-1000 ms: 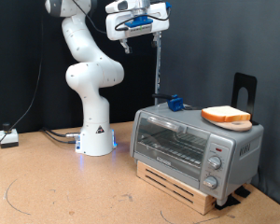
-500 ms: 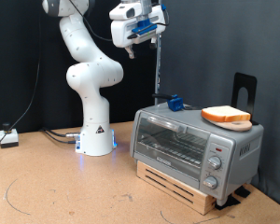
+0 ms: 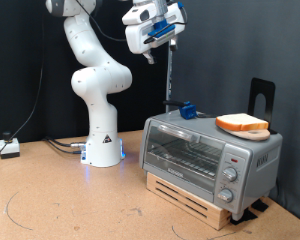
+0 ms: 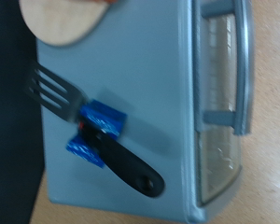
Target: Make a piece of toast with the oven
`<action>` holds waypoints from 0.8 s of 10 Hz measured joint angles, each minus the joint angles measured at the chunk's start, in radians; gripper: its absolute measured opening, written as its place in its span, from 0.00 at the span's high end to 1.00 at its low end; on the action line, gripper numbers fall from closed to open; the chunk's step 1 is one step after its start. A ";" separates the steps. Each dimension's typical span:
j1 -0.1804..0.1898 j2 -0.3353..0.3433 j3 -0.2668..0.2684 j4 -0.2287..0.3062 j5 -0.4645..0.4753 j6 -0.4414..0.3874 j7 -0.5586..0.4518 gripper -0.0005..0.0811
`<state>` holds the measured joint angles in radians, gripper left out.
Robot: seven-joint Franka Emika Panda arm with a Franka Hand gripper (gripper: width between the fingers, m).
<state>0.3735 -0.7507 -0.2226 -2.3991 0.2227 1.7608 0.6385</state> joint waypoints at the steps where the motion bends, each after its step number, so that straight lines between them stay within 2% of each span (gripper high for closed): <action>1: 0.000 0.000 -0.004 -0.001 0.015 0.018 0.008 0.01; 5: -0.017 0.012 -0.014 -0.010 0.017 0.001 0.021 0.01; 8: -0.028 0.023 -0.029 -0.037 -0.004 0.066 -0.024 0.01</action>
<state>0.3459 -0.7274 -0.2511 -2.4364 0.2183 1.8265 0.6142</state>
